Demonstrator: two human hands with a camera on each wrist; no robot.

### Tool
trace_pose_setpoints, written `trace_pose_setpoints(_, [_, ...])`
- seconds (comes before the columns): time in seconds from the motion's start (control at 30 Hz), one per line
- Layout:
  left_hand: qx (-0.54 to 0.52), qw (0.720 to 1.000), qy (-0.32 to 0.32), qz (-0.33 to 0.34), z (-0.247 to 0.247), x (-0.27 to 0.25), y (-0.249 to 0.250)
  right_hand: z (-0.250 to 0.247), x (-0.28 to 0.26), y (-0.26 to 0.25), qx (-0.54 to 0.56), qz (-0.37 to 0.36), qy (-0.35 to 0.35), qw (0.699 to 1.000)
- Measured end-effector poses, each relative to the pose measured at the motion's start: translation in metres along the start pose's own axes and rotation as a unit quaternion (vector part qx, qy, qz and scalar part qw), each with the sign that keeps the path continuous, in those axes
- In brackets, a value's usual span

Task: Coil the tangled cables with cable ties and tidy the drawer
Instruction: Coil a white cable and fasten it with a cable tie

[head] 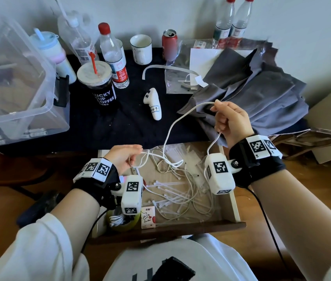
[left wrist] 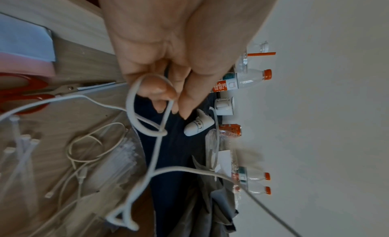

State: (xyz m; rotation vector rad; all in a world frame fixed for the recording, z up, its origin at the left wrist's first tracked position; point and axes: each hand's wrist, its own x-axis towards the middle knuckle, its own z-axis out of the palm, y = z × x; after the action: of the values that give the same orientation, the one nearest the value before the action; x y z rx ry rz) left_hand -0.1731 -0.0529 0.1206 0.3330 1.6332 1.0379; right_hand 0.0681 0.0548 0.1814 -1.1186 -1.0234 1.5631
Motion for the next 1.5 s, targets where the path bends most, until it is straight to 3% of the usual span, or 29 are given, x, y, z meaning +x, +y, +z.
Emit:
trace_pose_setpoints(0.27, [0.172, 0.979, -0.089, -0.07, -0.006, 0.002, -0.009, 0.009, 0.001, -0.009, 0.058, -0.04, -0.005, 0.998])
trace_pose_setpoints(0.37, [0.203, 0.975, -0.061, -0.067, -0.003, 0.002, -0.01, 0.01, 0.002, -0.009, 0.057, -0.043, -0.004, 0.997])
trace_pose_setpoints(0.5, [0.137, 0.989, 0.004, -0.06, -0.002, 0.004, -0.01, 0.011, 0.001, -0.006, 0.038, -0.044, -0.018, 0.998])
trace_pose_setpoints(0.67, [0.101, 0.995, 0.022, -0.018, -0.004, -0.001, -0.001, 0.005, 0.001, 0.006, -0.028, -0.005, -0.001, 1.0])
trace_pose_setpoints(0.77, [0.065, 0.997, 0.027, 0.019, -0.005, -0.007, 0.006, -0.001, 0.0, 0.02, -0.171, 0.049, 0.039, 0.983])
trace_pose_setpoints(0.87, [0.01, 0.999, -0.005, 0.046, 0.001, -0.015, 0.016, -0.005, -0.001, 0.03, -0.278, 0.056, 0.037, 0.958])
trace_pose_setpoints(0.97, [-0.031, 0.996, -0.056, 0.056, 0.013, -0.025, 0.03, 0.008, -0.006, 0.031, -0.28, 0.047, -0.033, 0.958])
trace_pose_setpoints(1.03, [-0.06, 0.992, -0.094, 0.057, 0.024, -0.033, 0.039, 0.024, -0.014, 0.029, -0.224, 0.044, -0.128, 0.965])
trace_pose_setpoints(1.13, [-0.114, 0.98, -0.15, 0.064, 0.039, -0.045, 0.049, 0.045, -0.026, 0.03, -0.205, 0.061, -0.259, 0.942])
trace_pose_setpoints(1.2, [-0.135, 0.972, -0.175, 0.076, 0.045, -0.049, 0.052, 0.052, -0.03, 0.033, -0.187, 0.047, -0.286, 0.939])
trace_pose_setpoints(1.33, [-0.12, 0.978, -0.147, 0.091, 0.039, -0.047, 0.054, 0.05, -0.025, 0.031, -0.229, -0.043, -0.176, 0.956])
trace_pose_setpoints(1.5, [-0.132, 0.988, -0.044, 0.065, 0.017, -0.032, 0.047, 0.019, -0.011, 0.031, -0.201, -0.007, -0.016, 0.979])
